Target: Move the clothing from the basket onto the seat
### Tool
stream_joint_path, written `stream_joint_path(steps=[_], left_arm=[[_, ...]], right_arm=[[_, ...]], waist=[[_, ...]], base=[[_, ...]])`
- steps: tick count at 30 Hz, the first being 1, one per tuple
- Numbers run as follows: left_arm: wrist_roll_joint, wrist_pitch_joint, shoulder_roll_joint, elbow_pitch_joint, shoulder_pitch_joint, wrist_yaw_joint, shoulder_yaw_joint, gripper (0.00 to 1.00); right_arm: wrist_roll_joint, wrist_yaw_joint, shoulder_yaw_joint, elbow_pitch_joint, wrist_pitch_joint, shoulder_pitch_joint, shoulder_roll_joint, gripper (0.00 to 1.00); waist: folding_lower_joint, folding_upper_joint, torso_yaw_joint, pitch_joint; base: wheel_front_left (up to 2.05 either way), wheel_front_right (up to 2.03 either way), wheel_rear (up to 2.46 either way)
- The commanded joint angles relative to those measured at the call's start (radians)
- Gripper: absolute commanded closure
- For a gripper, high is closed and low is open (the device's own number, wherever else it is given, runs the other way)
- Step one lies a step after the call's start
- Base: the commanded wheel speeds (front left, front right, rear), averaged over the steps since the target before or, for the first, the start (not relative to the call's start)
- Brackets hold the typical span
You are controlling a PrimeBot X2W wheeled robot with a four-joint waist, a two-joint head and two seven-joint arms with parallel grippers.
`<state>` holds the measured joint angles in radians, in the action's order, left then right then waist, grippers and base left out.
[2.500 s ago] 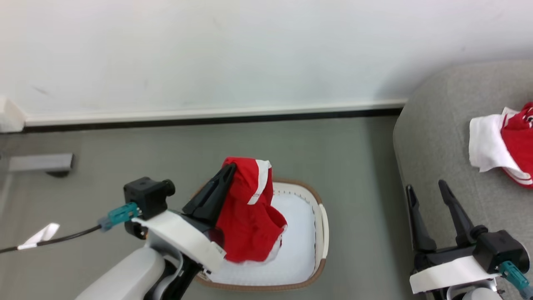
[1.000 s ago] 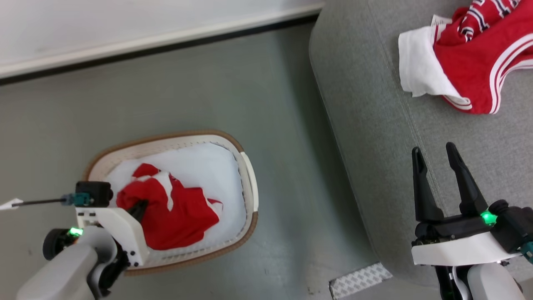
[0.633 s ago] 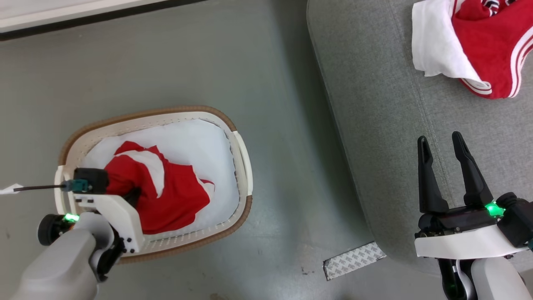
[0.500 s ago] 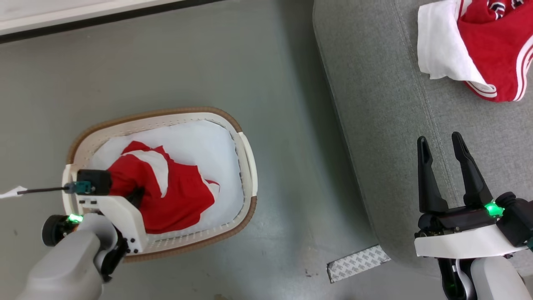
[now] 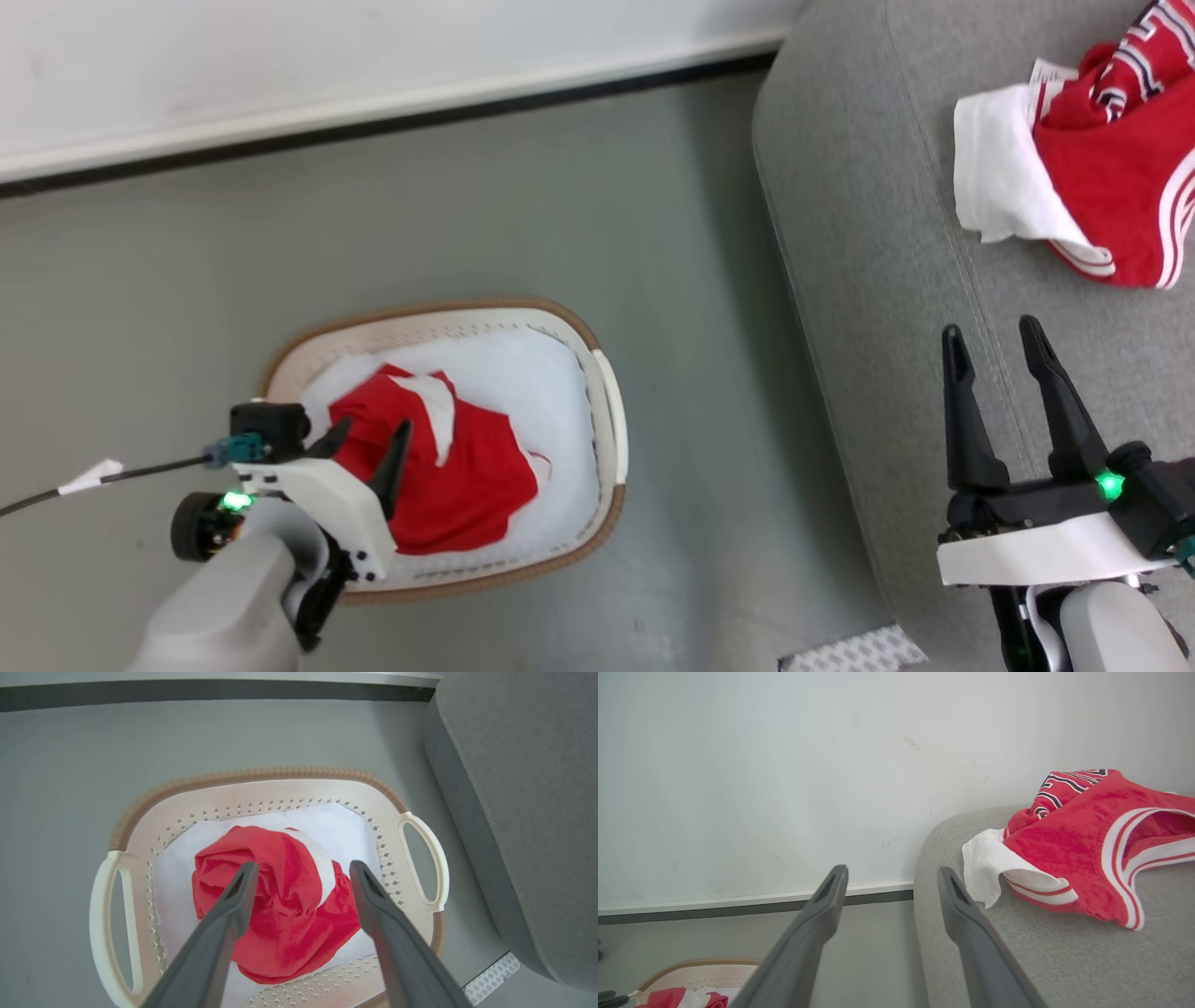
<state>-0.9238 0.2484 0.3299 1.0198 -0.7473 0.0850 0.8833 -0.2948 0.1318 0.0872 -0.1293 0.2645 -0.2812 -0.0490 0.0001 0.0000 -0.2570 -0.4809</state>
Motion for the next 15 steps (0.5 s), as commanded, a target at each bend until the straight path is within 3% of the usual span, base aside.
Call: stream_joint_path(steps=[1,10,15], left_arm=[[0.02,0.01,-0.006,-0.012,0.02,-0.012,-0.01,0.0],[0.178,0.016,0.006,-0.317,0.179,-0.117,-0.196,0.0],[0.284,0.016,0.006,-0.496,0.311,-0.144,-0.296,0.0]], right_arm=[[0.012,-0.002,-0.013,-0.009,0.0,0.019,-0.003,0.0],[0.073,-0.002,-0.048,-0.047,0.0,0.073,-0.003,0.0],[0.109,-0.002,-0.045,-0.057,0.0,0.088,-0.003,0.0]], waist=[[-0.0001,0.0,0.042,0.066],[-0.0001,0.0,0.143,0.238],[-0.0001,0.0,0.184,0.292]], base=[[0.0,0.0,0.0],[0.0,0.0,0.0],[0.0,0.0,0.0]])
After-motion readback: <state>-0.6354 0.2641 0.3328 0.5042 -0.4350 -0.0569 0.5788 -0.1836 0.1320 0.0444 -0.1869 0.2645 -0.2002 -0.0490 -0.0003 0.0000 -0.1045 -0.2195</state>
